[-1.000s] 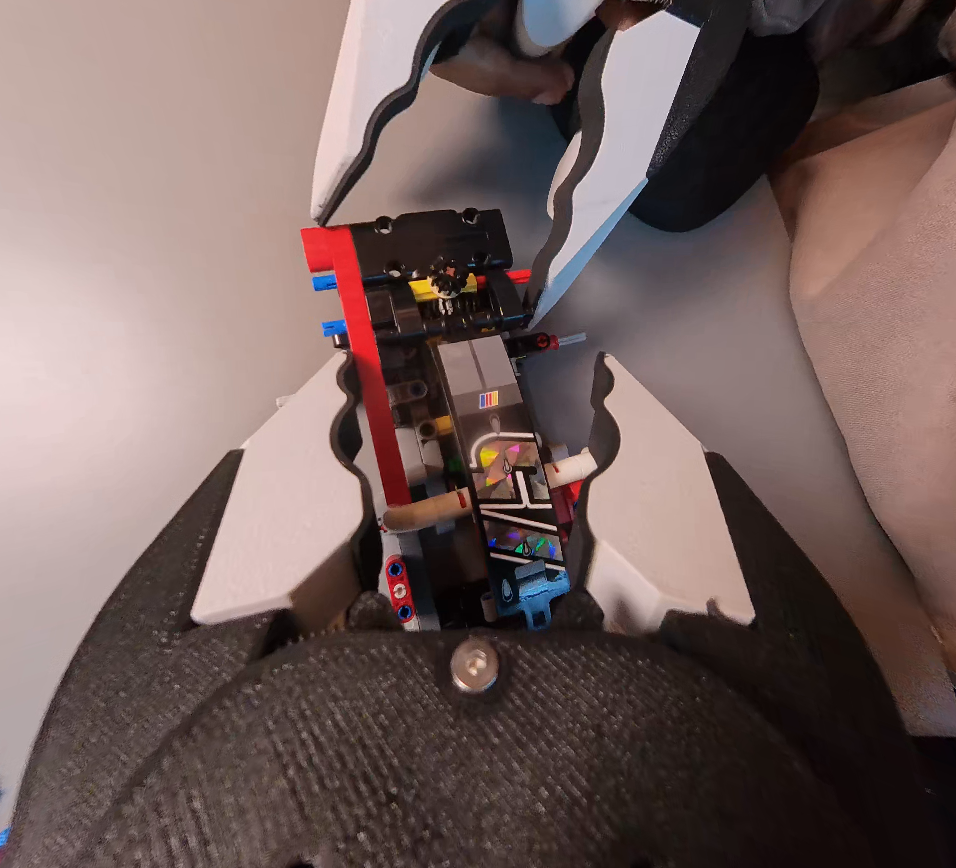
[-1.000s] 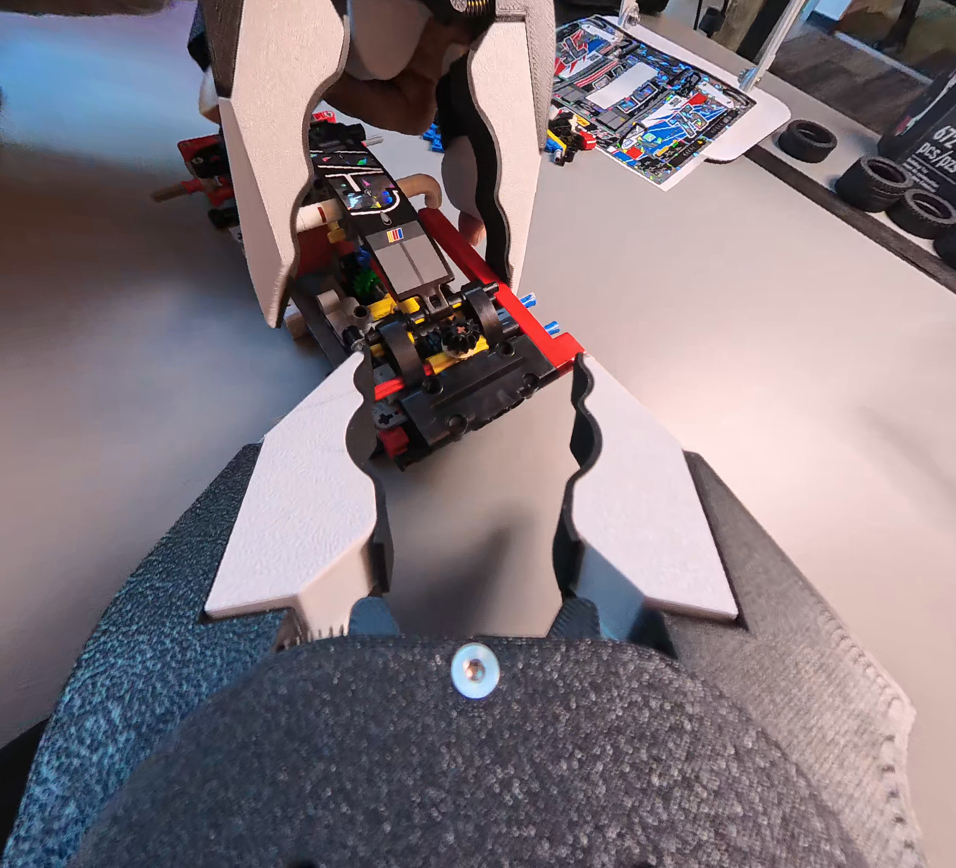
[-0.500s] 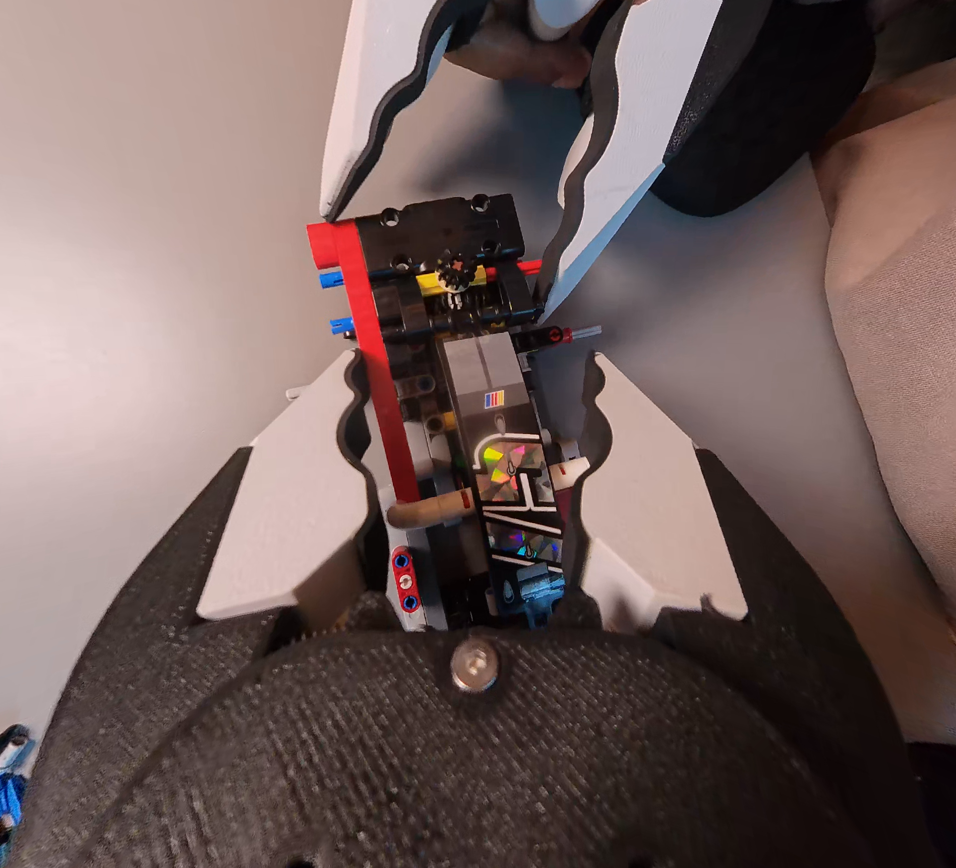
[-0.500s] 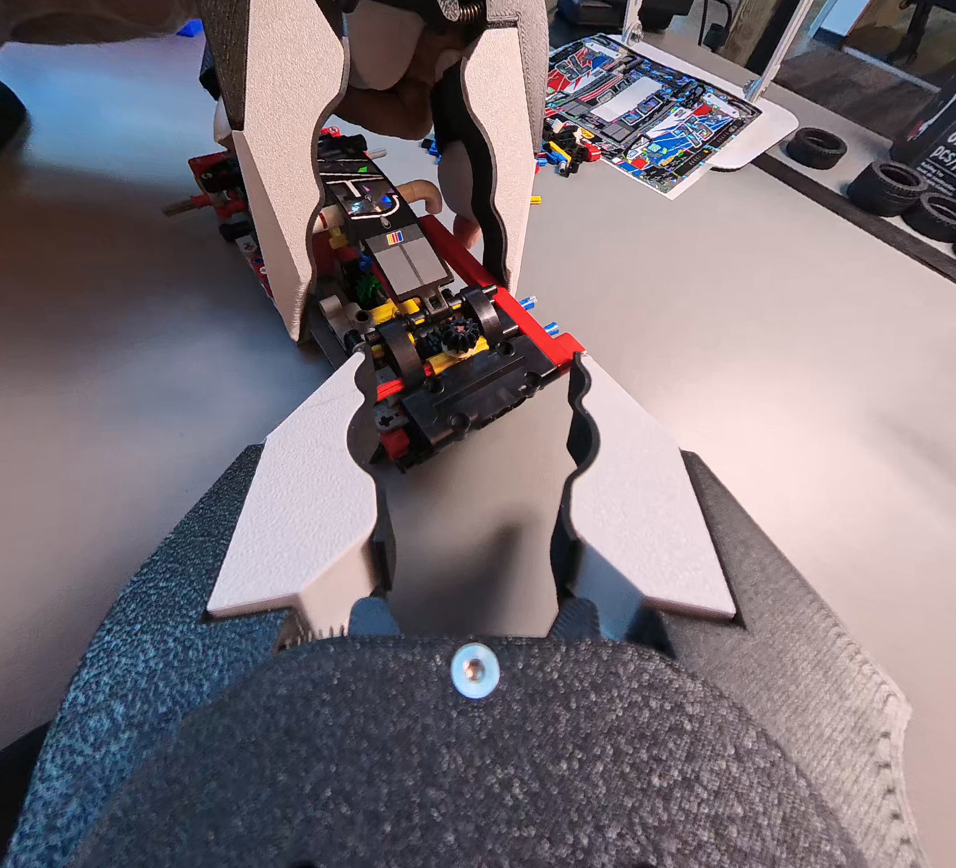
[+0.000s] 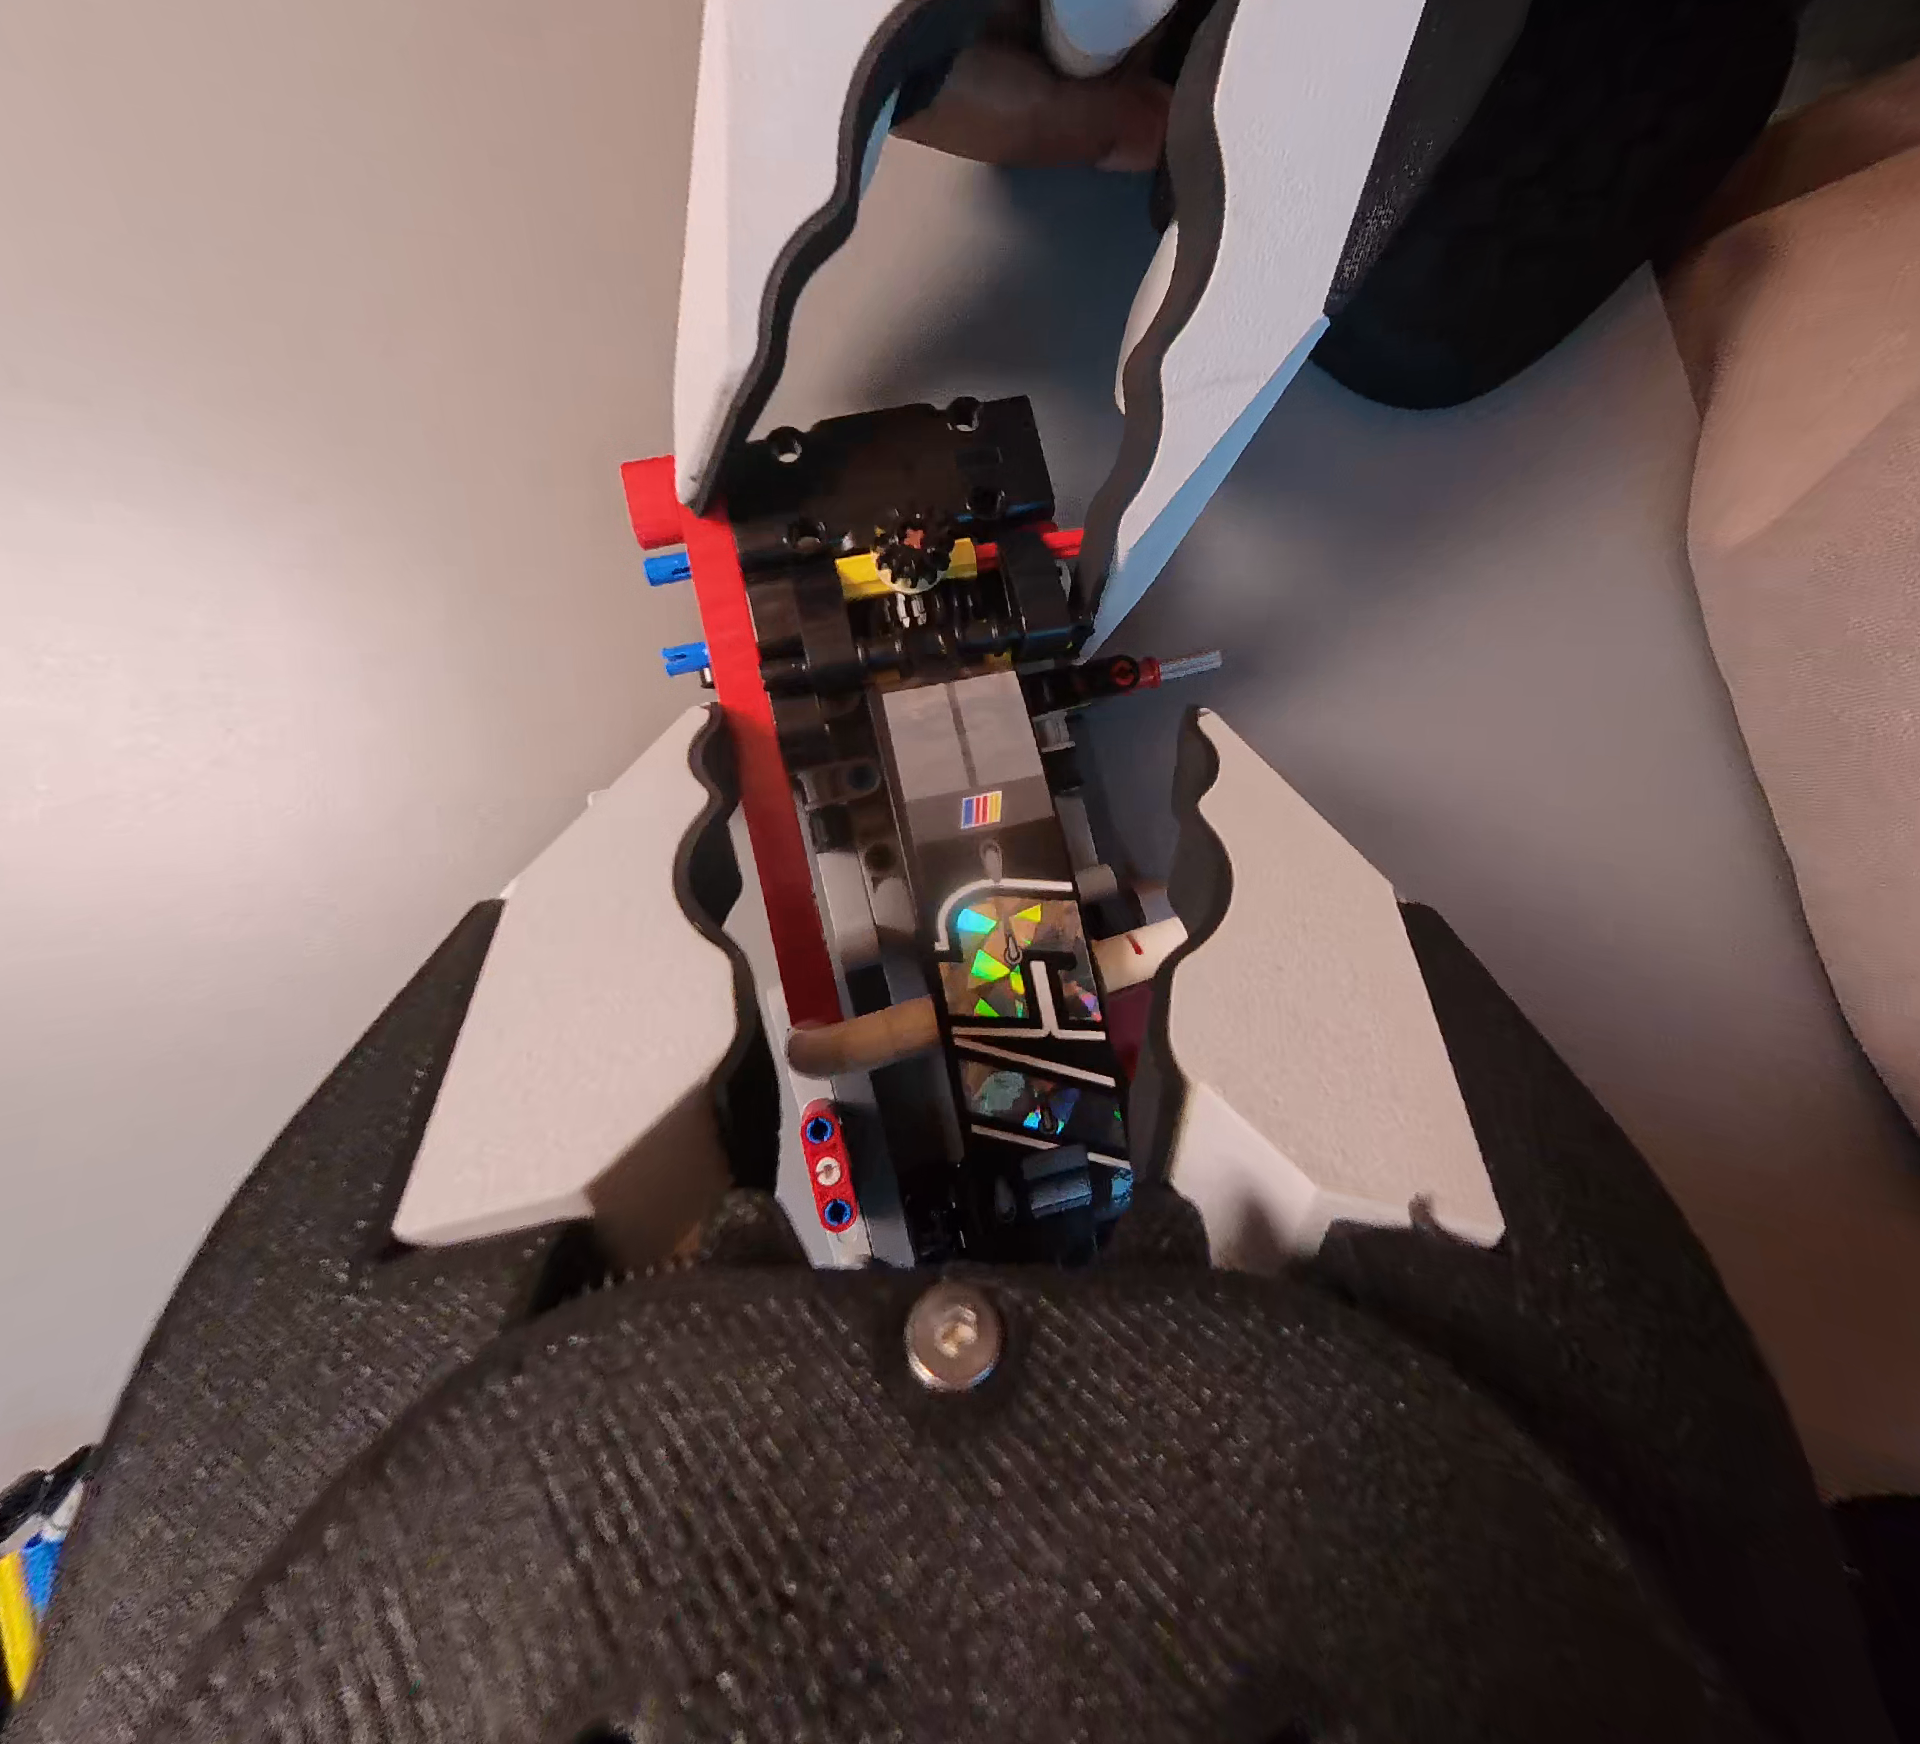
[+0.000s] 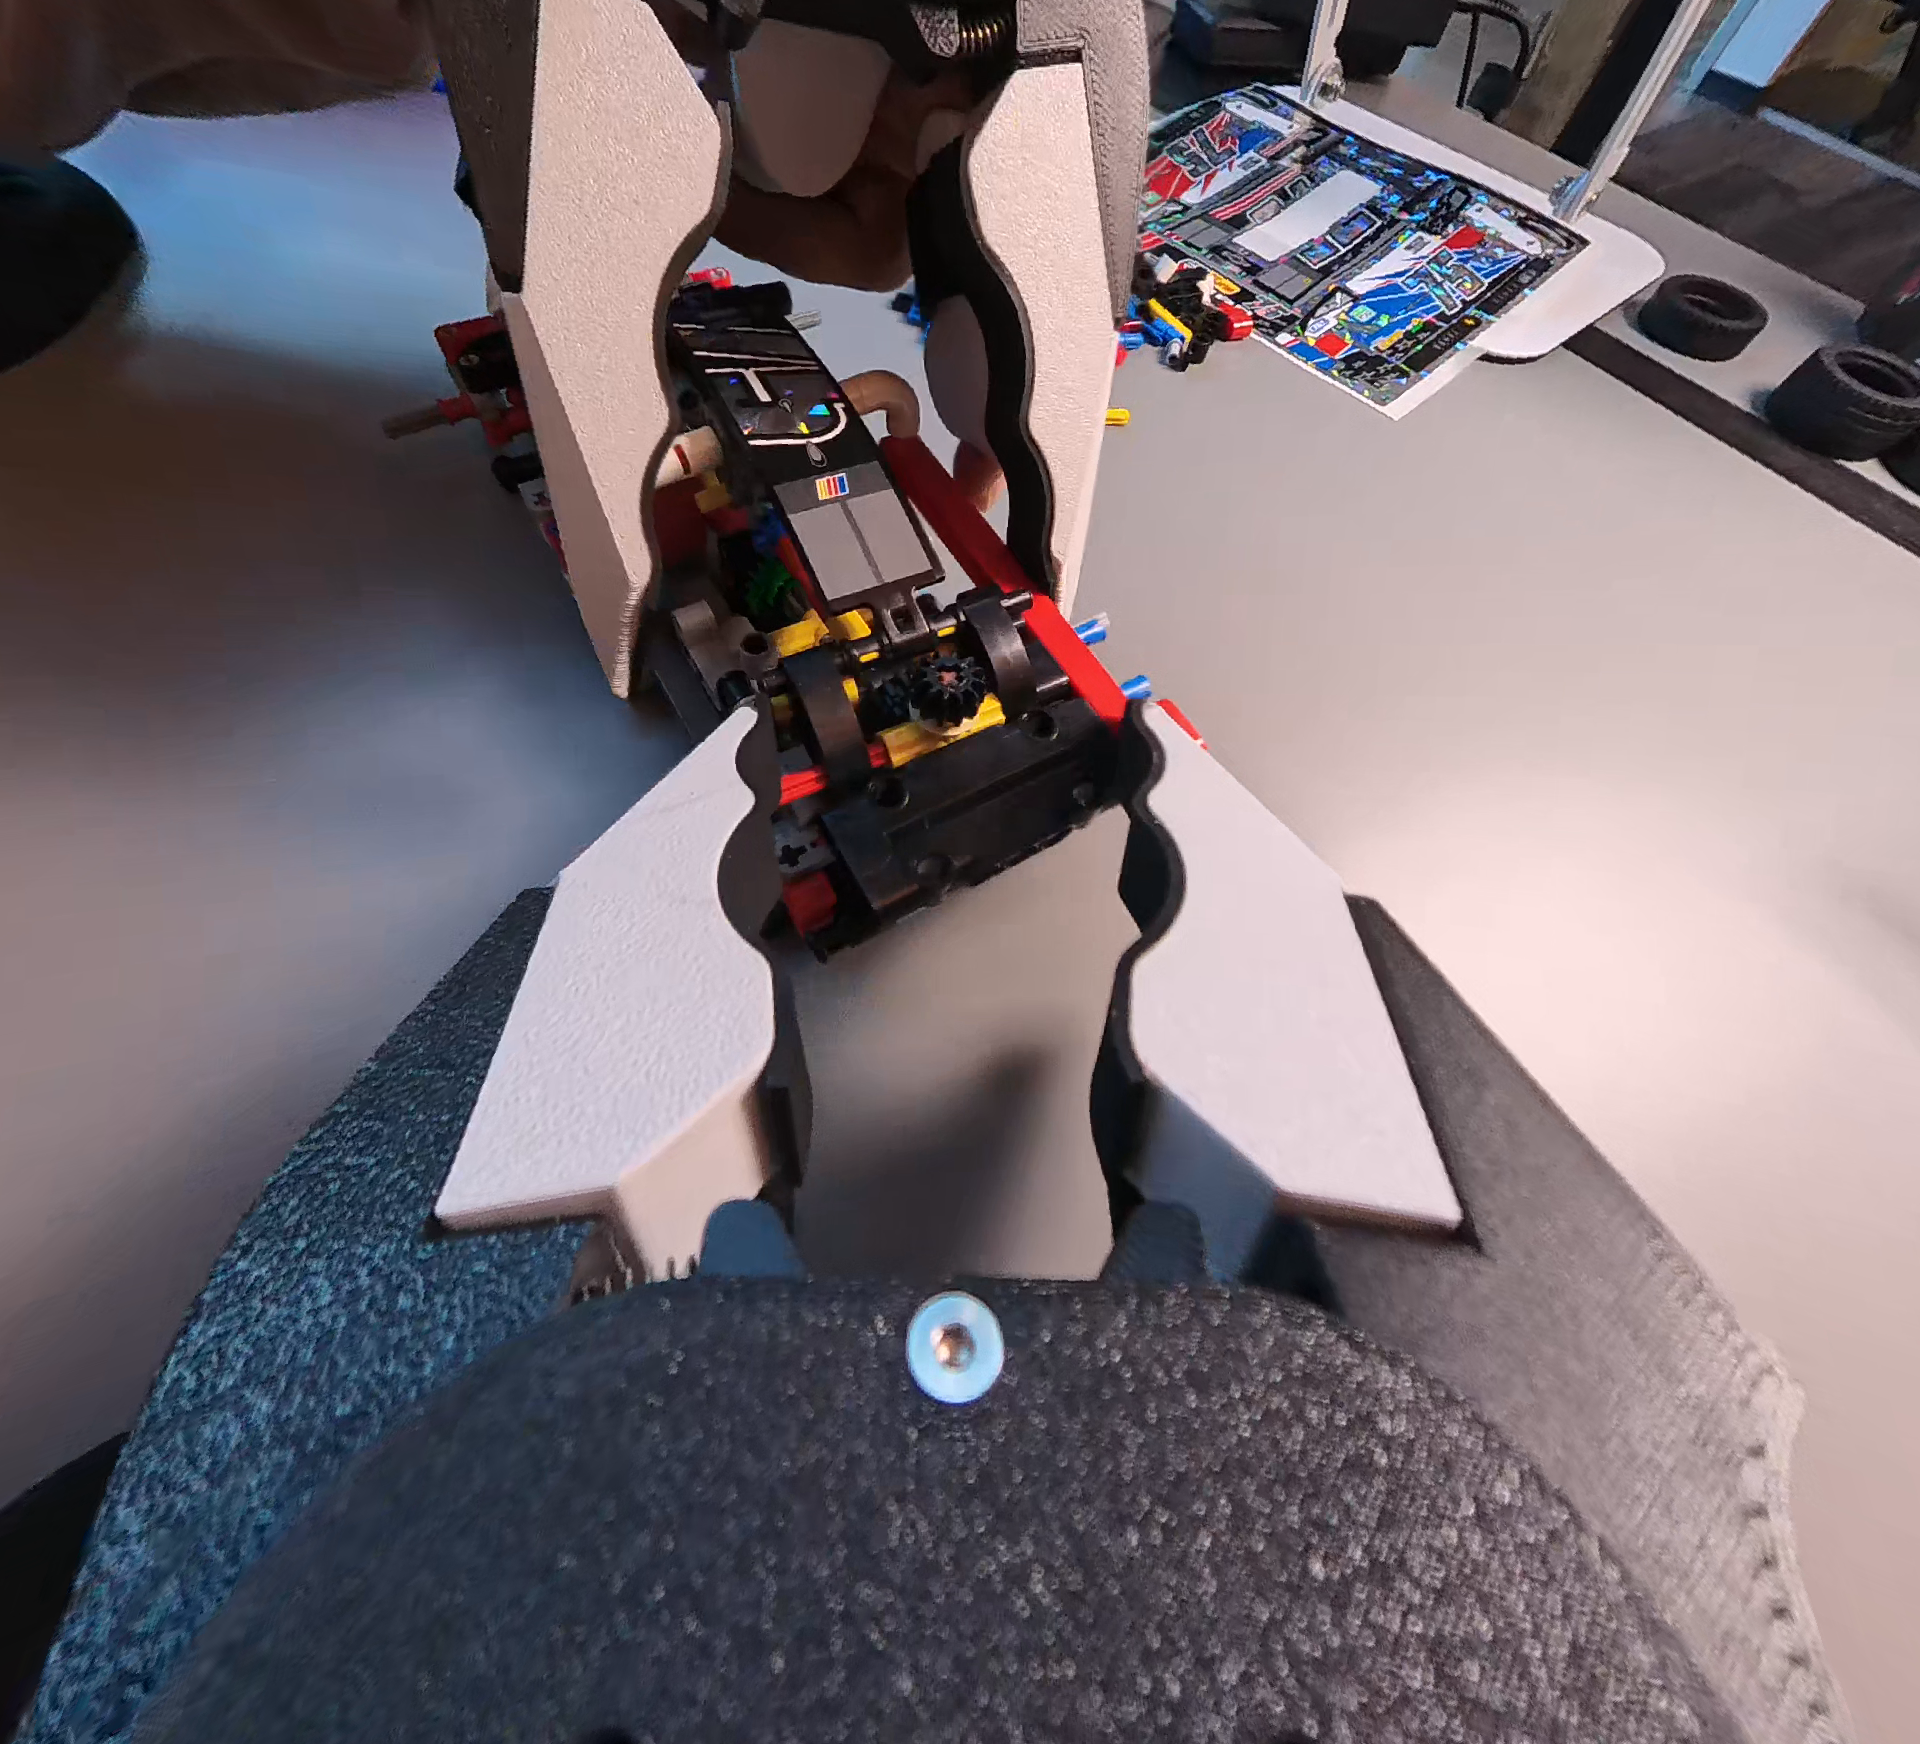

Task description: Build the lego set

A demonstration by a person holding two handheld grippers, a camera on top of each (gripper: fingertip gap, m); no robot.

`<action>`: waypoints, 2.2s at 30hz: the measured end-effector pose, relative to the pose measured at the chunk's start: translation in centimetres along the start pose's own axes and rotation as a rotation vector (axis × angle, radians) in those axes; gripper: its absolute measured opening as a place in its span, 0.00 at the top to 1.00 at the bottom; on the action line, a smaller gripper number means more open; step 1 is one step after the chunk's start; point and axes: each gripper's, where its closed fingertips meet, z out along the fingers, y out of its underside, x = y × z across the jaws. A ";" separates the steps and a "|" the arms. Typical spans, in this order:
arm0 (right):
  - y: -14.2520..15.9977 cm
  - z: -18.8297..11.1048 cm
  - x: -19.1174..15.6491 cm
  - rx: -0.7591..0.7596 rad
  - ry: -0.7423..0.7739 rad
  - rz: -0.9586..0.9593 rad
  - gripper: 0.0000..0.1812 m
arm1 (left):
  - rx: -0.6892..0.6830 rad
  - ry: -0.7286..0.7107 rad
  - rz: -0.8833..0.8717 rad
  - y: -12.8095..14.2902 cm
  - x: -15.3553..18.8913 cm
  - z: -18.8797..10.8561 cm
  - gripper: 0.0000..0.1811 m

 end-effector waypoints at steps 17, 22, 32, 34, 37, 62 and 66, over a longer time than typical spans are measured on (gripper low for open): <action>-0.4 -0.6 -0.1 -0.041 -0.069 -0.060 0.47 | 0.134 -0.047 -0.029 -1.4 0.0 -2.9 0.43; 0.7 -0.6 0.5 -0.131 -0.146 -0.107 0.44 | 0.186 -0.147 -0.105 2.3 0.8 -6.6 0.40; 1.5 -0.1 0.6 -0.169 -0.359 -0.170 0.48 | 0.185 -0.309 -0.237 10.7 3.1 -5.3 0.49; 1.6 -0.2 0.7 -0.214 -0.374 -0.203 0.49 | 0.203 -0.339 -0.230 10.7 2.6 -5.4 0.56; 0.3 -0.8 0.9 -0.245 -0.387 -0.250 0.49 | 0.227 -0.354 -0.242 10.6 2.2 -5.6 0.63; 1.5 -0.1 -0.6 -0.428 -0.479 -0.327 0.48 | 0.247 -0.333 -0.164 10.5 1.7 -5.7 0.67; 1.4 -1.2 0.1 -0.361 -0.461 -0.215 0.45 | 0.263 -0.319 -0.161 10.4 1.6 -5.7 0.67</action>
